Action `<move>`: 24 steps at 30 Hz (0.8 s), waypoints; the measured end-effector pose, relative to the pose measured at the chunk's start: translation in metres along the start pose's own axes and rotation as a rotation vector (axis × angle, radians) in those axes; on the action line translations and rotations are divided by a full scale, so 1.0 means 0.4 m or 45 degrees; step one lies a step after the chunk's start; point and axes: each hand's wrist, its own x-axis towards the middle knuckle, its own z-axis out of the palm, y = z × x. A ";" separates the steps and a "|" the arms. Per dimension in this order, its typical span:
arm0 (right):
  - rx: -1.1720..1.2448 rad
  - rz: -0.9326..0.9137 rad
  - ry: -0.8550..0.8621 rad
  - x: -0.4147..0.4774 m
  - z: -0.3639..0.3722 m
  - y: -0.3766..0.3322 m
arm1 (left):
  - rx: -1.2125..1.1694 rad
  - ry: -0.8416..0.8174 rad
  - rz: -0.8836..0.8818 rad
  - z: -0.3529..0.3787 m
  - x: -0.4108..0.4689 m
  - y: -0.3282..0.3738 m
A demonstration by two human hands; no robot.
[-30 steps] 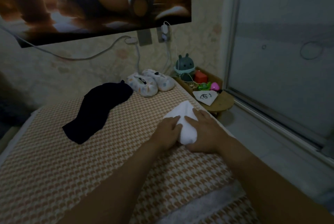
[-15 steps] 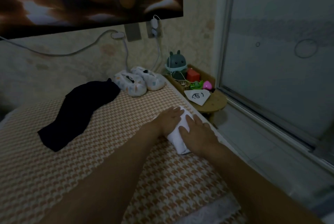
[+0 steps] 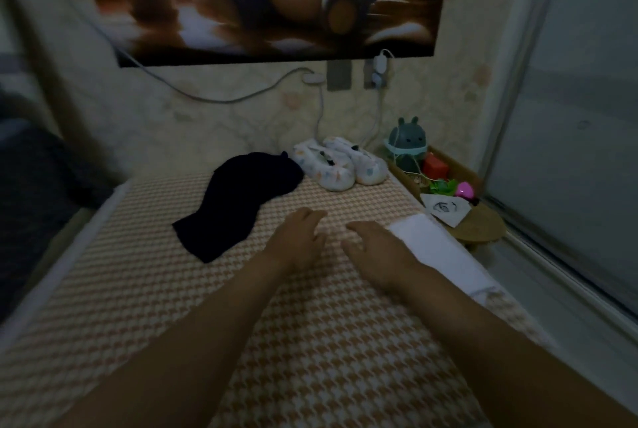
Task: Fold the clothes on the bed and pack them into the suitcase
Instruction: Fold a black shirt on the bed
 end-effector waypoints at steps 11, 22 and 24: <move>-0.323 -0.296 -0.363 0.221 0.291 -0.346 | 0.081 -0.038 -0.417 -0.117 -0.199 -0.432; -0.435 -0.344 -0.099 0.474 0.396 -0.405 | 0.045 0.162 -0.248 -0.148 -0.143 -0.519; -0.207 -0.352 -0.086 0.443 0.386 -0.416 | -0.079 0.153 -0.213 -0.166 -0.149 -0.505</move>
